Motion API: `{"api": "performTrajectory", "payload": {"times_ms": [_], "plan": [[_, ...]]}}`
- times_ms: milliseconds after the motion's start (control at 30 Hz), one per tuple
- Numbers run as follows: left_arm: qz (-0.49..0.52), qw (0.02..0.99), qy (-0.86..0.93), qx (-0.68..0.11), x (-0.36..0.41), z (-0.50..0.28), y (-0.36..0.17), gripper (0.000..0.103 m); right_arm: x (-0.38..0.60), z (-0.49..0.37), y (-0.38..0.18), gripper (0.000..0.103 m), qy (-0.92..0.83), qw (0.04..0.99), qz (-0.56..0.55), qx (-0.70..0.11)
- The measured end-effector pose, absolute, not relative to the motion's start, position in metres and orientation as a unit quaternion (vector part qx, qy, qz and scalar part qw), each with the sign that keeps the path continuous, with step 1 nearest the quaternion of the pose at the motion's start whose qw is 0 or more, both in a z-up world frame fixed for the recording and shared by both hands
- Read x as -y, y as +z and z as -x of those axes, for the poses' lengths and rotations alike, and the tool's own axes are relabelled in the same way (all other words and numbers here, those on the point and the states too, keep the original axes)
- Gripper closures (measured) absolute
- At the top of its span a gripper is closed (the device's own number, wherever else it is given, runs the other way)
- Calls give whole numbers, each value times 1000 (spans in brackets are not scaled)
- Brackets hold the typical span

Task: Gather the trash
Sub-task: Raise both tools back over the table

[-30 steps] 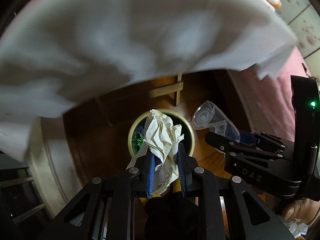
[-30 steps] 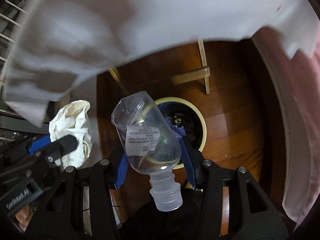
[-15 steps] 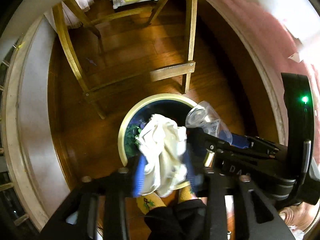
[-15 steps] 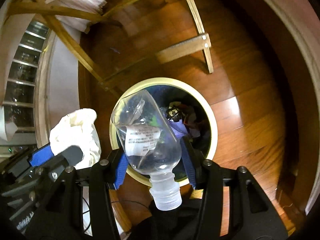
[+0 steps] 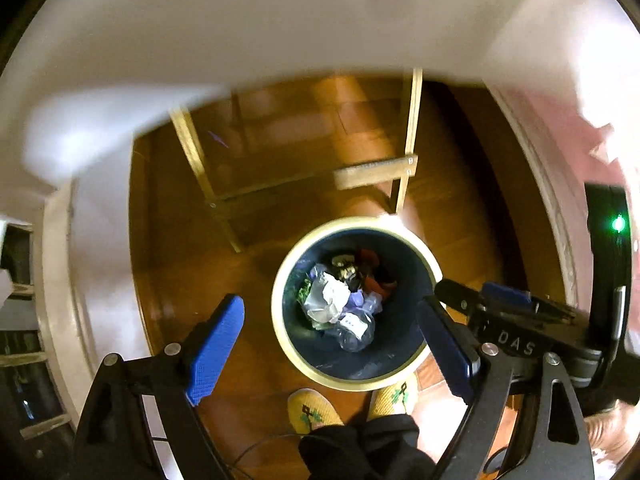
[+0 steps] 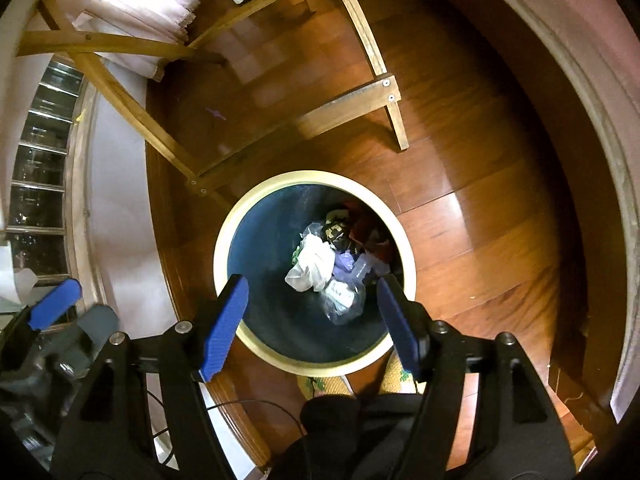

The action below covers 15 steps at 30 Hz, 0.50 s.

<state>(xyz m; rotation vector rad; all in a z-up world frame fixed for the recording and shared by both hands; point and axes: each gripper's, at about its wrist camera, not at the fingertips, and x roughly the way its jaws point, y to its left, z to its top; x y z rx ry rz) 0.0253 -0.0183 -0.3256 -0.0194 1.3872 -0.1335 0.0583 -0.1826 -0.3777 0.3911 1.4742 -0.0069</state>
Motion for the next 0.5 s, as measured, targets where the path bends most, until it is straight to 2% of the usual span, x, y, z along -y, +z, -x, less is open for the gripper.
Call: {"api": "performTrajectory", "payload": {"times_ms": [300, 500], "plan": [[22, 782, -40, -621, 8, -15, -240, 14, 185, -45, -296, 38, 7, 734, -170, -658], [34, 804, -36, -592, 2, -5, -158, 14, 189, -39, -220, 38, 22, 751, -168, -638]]}}
